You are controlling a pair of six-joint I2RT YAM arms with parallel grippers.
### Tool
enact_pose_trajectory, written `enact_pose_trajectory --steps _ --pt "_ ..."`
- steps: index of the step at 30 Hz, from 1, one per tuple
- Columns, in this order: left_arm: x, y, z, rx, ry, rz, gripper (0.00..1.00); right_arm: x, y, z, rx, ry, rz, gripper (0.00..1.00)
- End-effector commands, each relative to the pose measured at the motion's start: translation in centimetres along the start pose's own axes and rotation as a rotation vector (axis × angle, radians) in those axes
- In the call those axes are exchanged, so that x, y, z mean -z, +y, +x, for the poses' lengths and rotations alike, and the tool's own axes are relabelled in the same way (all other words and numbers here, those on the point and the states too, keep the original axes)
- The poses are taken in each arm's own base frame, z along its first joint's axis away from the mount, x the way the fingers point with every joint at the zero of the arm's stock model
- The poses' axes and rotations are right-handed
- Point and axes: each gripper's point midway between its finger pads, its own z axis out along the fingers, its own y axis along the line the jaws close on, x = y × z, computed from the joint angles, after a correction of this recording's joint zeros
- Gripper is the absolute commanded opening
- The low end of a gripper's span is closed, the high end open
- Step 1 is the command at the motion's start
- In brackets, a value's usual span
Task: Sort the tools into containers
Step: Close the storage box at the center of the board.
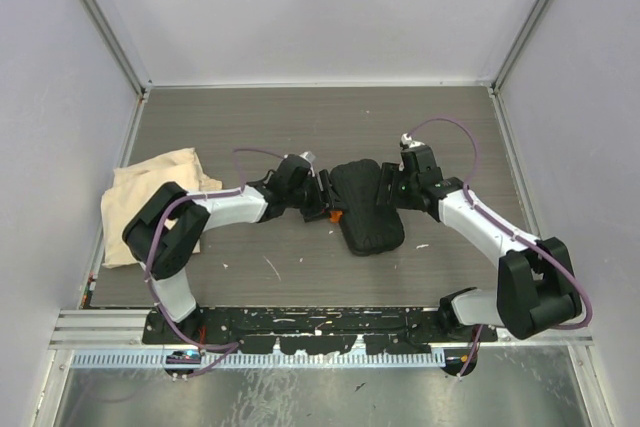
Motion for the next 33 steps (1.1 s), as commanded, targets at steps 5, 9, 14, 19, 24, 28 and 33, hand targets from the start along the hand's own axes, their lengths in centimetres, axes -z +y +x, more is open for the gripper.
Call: enact_pose_trajectory --steps 5,9,14,19,24,28,33 --pt "-1.0 0.1 -0.1 0.021 -0.021 0.026 0.65 -0.2 1.3 -1.0 -0.016 -0.007 -0.057 0.68" --pt "-1.4 -0.2 -0.1 0.035 -0.018 0.047 0.64 -0.8 1.7 0.1 -0.022 0.032 -0.086 0.68" --pt "-1.7 -0.3 -0.2 0.043 -0.018 0.058 0.63 -1.6 2.4 1.7 -0.036 0.094 -0.146 0.65" --pt "-1.9 -0.5 -0.2 0.046 -0.018 0.066 0.62 -2.1 3.3 3.8 -0.052 0.178 -0.211 0.64" --pt "-2.3 -0.4 -0.2 0.059 -0.018 0.072 0.62 -2.4 3.5 5.0 -0.077 0.217 -0.237 0.63" --pt "-2.6 -0.4 0.0 0.069 -0.014 0.075 0.63 -2.4 3.6 5.2 -0.086 0.227 -0.245 0.63" --pt "-3.0 0.1 0.3 0.079 -0.022 0.074 0.64 -2.3 3.9 5.3 -0.088 0.233 -0.258 0.63"
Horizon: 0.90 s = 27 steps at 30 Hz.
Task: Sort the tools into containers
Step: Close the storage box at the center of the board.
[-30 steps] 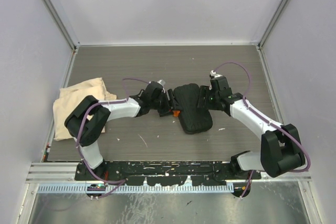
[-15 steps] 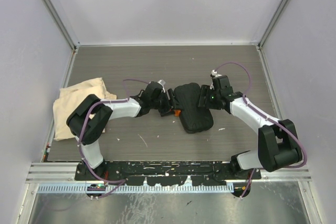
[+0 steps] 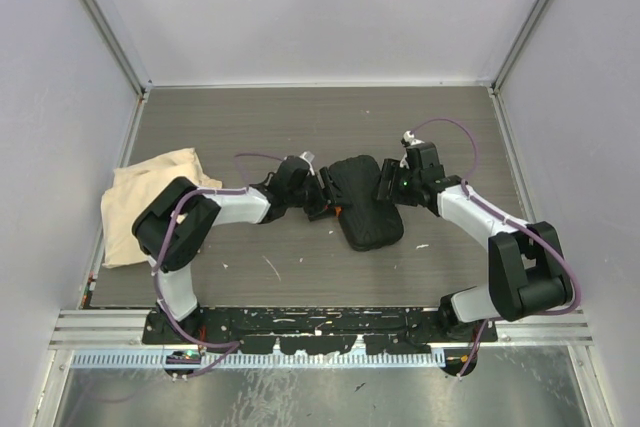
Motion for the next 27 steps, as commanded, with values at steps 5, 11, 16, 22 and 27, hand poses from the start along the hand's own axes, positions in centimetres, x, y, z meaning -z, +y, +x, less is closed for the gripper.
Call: enact_pose_trajectory --steps 5,11,16,22,27 --pt "-1.3 1.3 1.0 0.007 -0.022 0.001 0.66 -0.5 2.8 5.6 -0.05 0.213 -0.146 0.63" --pt "-0.4 0.5 0.5 -0.03 -0.04 0.002 0.67 -0.2 2.7 4.6 -0.049 0.174 -0.123 0.62" --pt "2.1 0.1 -1.0 -0.114 -0.086 -0.078 0.73 0.5 2.3 3.0 -0.065 0.098 -0.075 0.63" --pt "5.9 -1.2 -3.7 -0.232 -0.159 -0.126 0.81 1.8 2.2 0.6 -0.055 -0.014 -0.047 0.65" --pt "10.5 -3.9 -6.3 -0.398 -0.247 -0.189 0.91 4.3 3.0 -2.7 -0.036 -0.171 -0.053 0.78"
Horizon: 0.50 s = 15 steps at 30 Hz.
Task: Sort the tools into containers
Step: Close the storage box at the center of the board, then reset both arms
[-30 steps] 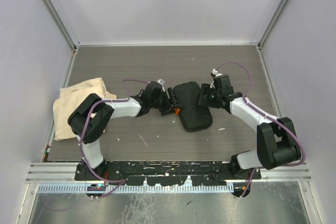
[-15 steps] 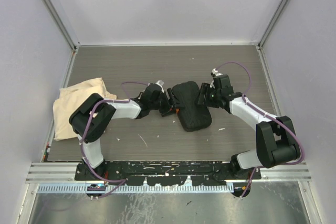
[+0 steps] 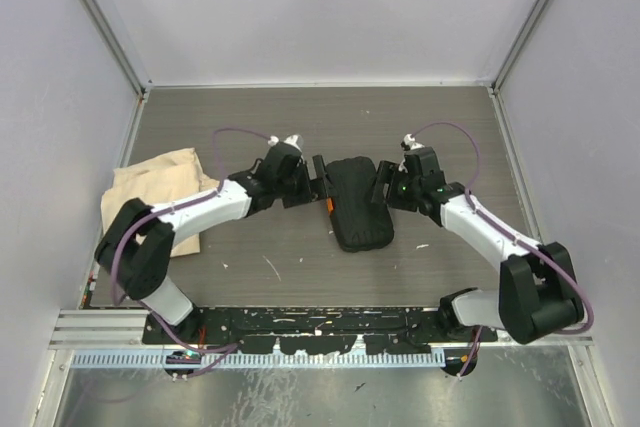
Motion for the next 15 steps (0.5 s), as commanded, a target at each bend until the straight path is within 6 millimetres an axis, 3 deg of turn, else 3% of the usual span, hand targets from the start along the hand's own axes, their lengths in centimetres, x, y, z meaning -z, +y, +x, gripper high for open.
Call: enact_pose_trajectory --steps 1,4,6,8,13,15 --pt "5.9 -2.2 -5.5 -0.211 -0.162 -0.056 0.92 3.1 1.6 -4.1 0.003 -0.188 -0.029 0.81" --pt "10.0 -2.6 -8.1 -0.29 -0.255 -0.121 1.0 5.4 2.2 -6.1 0.007 -0.297 -0.032 0.9" --pt "13.0 -2.5 -9.6 -0.328 -0.319 -0.16 0.98 7.1 2.2 -7.4 0.006 -0.372 -0.023 0.99" --pt "16.2 -2.2 -10.8 -0.349 -0.381 -0.209 0.98 9.1 2.2 -8.4 -0.008 -0.442 -0.008 1.0" --pt "23.2 1.6 -11.5 -0.332 -0.498 -0.378 0.98 14.0 2.8 -9.8 0.065 -0.56 -0.018 1.0" --pt "25.6 3.3 -10.9 -0.306 -0.541 -0.42 0.98 15.2 2.4 -9.6 0.067 -0.595 -0.012 1.0"
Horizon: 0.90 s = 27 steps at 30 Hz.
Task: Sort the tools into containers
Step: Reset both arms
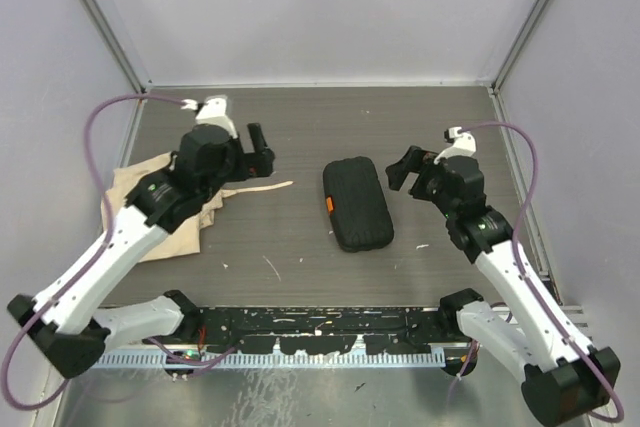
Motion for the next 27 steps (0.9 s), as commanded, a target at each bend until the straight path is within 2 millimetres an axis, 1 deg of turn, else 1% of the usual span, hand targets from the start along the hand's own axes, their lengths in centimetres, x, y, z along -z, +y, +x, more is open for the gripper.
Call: enact_pose_trajectory --steps 1,4,6,8,9,10,12,15,20,27 --pt "4.7 7.0 0.4 -0.042 -0.056 -0.234 0.98 3.2 -0.1 -3.6 0.026 -0.144 0.026 1.0" --pt "7.5 9.8 1.5 0.008 -0.124 -0.269 0.98 4.3 -0.6 -3.0 0.038 -0.154 0.024 1.0" --pt "9.4 11.8 2.8 0.053 -0.148 -0.303 0.98 5.0 -1.3 -2.4 0.034 -0.161 0.037 1.0" --pt "10.9 13.5 4.0 0.099 -0.171 -0.326 0.98 5.9 -2.0 -2.1 0.029 -0.192 0.049 1.0" --pt "12.0 14.4 4.4 0.13 -0.197 -0.328 0.98 6.3 -2.4 -2.1 0.022 -0.215 0.054 1.0" --pt "12.6 15.2 5.0 0.151 -0.209 -0.34 0.98 6.9 -3.0 -2.2 0.013 -0.248 0.076 1.0" --pt "13.5 16.4 6.0 0.192 -0.228 -0.353 0.98 7.7 -3.5 -2.1 0.001 -0.284 0.076 1.0" --pt "14.1 17.4 7.2 0.239 -0.25 -0.352 0.98 8.5 -3.7 -1.6 -0.015 -0.309 0.061 1.0" --pt "14.1 17.4 7.1 0.25 -0.277 -0.337 0.98 9.0 -3.6 -0.8 -0.019 -0.321 0.023 1.0" --pt "13.3 17.2 7.1 0.203 -0.245 -0.361 0.98 9.2 -3.5 -1.2 -0.013 -0.334 0.019 1.0"
